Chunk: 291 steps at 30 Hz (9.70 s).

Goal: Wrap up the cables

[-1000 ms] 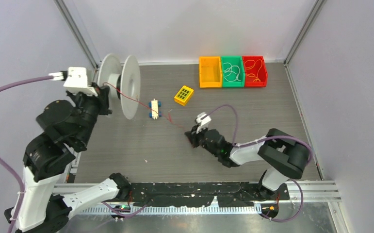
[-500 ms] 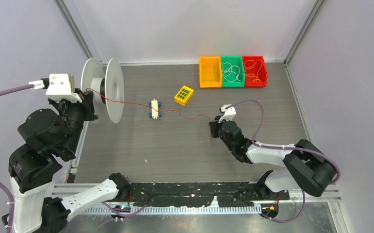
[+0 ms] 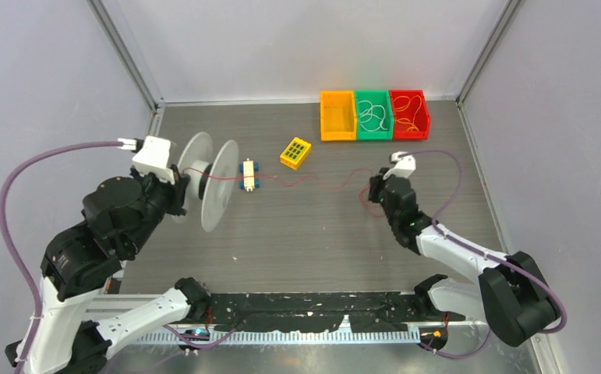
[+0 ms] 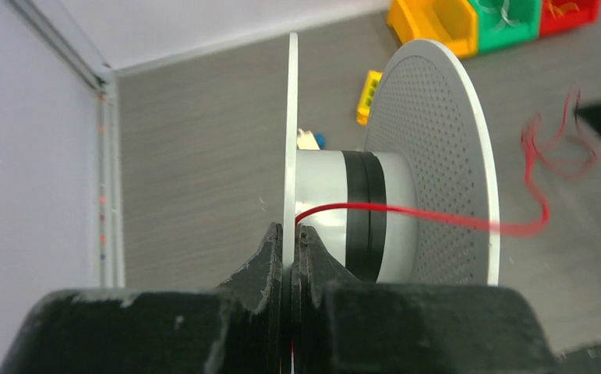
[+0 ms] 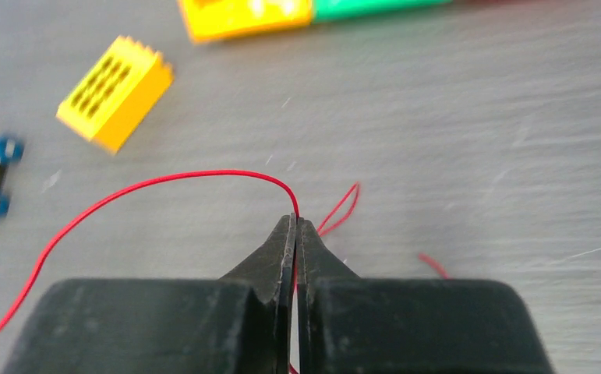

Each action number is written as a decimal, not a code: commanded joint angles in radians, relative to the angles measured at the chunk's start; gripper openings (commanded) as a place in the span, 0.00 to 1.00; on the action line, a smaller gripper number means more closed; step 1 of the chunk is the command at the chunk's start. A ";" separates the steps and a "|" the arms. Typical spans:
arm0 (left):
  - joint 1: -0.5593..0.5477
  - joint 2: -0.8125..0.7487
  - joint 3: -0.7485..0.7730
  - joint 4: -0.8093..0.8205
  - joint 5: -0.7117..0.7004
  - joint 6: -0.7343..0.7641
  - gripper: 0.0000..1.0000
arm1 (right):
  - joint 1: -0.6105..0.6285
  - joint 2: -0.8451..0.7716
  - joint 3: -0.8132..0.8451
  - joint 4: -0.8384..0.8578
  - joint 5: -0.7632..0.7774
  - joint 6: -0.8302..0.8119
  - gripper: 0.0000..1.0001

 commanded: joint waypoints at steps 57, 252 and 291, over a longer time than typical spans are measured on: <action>0.271 0.173 -0.176 0.462 -0.054 -0.249 0.00 | 1.066 -0.266 0.378 -0.403 -0.084 -0.139 0.05; 0.219 0.175 -0.283 0.533 -0.041 -0.123 0.00 | 0.878 0.157 0.622 -0.383 -0.275 -0.351 0.05; 0.149 -0.098 -0.147 0.156 0.951 0.058 0.00 | 0.337 -0.061 0.545 -0.478 -0.976 -0.467 0.17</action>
